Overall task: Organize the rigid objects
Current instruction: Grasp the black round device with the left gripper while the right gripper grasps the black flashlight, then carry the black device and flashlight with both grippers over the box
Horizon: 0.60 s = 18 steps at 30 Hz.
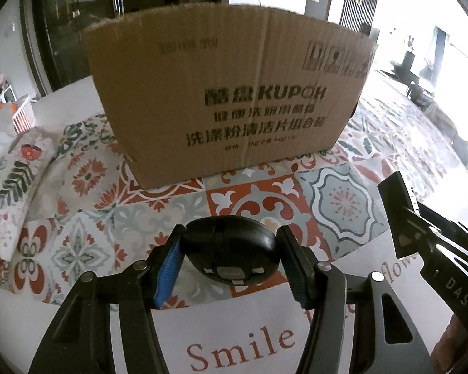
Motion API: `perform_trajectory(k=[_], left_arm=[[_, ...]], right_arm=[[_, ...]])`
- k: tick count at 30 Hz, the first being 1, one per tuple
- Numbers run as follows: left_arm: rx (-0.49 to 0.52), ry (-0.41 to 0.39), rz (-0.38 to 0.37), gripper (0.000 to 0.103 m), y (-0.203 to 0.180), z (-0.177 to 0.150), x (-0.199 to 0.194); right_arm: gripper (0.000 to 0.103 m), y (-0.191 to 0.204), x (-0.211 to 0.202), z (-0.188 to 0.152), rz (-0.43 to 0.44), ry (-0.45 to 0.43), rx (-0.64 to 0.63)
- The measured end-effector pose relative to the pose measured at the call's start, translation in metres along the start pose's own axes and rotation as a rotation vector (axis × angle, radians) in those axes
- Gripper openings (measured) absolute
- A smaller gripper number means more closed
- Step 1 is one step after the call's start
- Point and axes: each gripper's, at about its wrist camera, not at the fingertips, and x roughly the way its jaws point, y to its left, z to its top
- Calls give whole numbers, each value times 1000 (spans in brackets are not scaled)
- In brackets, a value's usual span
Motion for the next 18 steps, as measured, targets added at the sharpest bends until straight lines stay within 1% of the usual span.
perform_trajectory(k=[5,18], left_arm=[[-4,-31,2,58,-4,6,-13],[-14,-121,14,58,-6,20,-63]], right_arm=[[37,3,-15,3,21,-29,-13],[37,11,-53,17,81,-103,-29]])
